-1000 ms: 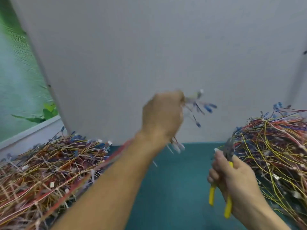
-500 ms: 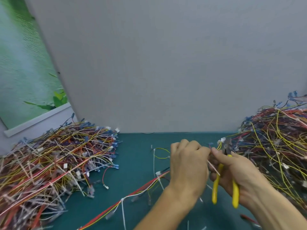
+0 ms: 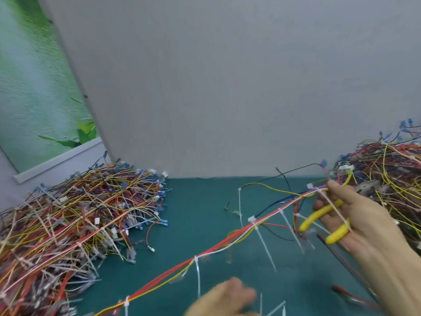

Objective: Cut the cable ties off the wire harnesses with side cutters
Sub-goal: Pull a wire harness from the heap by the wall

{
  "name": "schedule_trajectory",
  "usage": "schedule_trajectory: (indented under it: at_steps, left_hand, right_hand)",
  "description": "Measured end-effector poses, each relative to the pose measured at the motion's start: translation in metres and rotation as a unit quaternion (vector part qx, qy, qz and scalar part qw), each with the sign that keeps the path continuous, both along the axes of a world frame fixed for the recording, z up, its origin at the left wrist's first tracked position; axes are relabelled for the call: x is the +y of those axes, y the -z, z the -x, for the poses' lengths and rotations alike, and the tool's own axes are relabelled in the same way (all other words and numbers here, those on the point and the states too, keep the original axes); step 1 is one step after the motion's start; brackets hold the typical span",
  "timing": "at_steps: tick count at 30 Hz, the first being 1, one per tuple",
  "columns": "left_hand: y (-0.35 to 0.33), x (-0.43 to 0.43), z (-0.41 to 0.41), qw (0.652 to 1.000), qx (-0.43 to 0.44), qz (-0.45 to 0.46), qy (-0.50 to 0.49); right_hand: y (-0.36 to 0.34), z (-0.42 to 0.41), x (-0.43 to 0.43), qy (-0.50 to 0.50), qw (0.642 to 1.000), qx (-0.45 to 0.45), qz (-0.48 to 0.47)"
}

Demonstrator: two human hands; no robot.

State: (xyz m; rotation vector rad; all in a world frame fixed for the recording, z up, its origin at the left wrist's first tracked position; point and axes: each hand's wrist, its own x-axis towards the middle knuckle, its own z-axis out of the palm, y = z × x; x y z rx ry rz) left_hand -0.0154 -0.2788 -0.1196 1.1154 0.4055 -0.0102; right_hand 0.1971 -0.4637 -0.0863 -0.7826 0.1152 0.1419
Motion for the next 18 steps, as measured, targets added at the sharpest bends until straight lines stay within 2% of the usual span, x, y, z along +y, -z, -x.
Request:
schedule_trajectory:
  at_steps: [1, 2, 3, 4, 5, 7, 8, 10, 12, 14, 16, 17, 18]
  left_hand:
    - [-0.003, 0.005, -0.007, 0.996, 0.043, 0.066, -0.039]
    - [-0.004, 0.023, -0.013, 0.985, 0.015, 0.158, -0.072]
    - [-0.007, 0.036, -0.024, 0.975, -0.026, 0.18, -0.126]
    - [-0.009, 0.043, -0.029, 0.961, -0.062, 0.158, -0.218]
    - [-0.008, 0.045, -0.031, 0.95, -0.106, 0.123, -0.267]
    - [-0.026, 0.056, -0.039, 0.93, -0.218, 0.014, -0.295]
    - [-0.039, 0.058, -0.045, 0.917, -0.272, -0.059, -0.285]
    - [-0.064, 0.06, -0.059, 0.862, -0.345, -0.251, -0.274]
    - [-0.072, 0.059, -0.082, 0.82, -0.304, -0.407, -0.263]
    - [-0.073, 0.05, -0.106, 0.834, -0.203, -0.483, -0.172]
    - [-0.067, 0.038, -0.125, 0.835, -0.135, -0.533, -0.026]
    - [-0.063, 0.034, -0.131, 0.813, -0.108, -0.572, 0.033]
    - [-0.06, 0.029, -0.135, 0.775, -0.088, -0.62, 0.084]
  right_hand:
    - [-0.002, 0.0, -0.002, 0.008, 1.0, -0.002, 0.0]
    - [-0.002, 0.0, -0.004, 0.019, 1.0, -0.004, 0.0]
    - [-0.002, 0.0, -0.005, 0.028, 1.0, -0.004, 0.002]
    - [-0.001, 0.0, -0.004, 0.035, 0.999, -0.004, 0.007]
    - [0.0, 0.0, -0.003, 0.038, 0.999, -0.005, 0.014]
    - [0.004, 0.001, 0.001, 0.042, 0.998, -0.01, 0.037]
    - [0.005, 0.002, 0.003, 0.045, 0.998, -0.015, 0.05]
    - [0.005, 0.004, 0.005, 0.051, 0.996, -0.03, 0.074]
    - [0.004, 0.004, 0.005, 0.059, 0.993, -0.043, 0.093]
    - [0.003, 0.008, 0.005, 0.064, 0.988, -0.058, 0.126]
    - [0.0, 0.009, 0.005, 0.082, 0.981, -0.073, 0.158]
    - [0.0, 0.01, 0.005, 0.09, 0.978, -0.08, 0.172]
    - [-0.002, 0.011, 0.005, 0.094, 0.975, -0.086, 0.182]
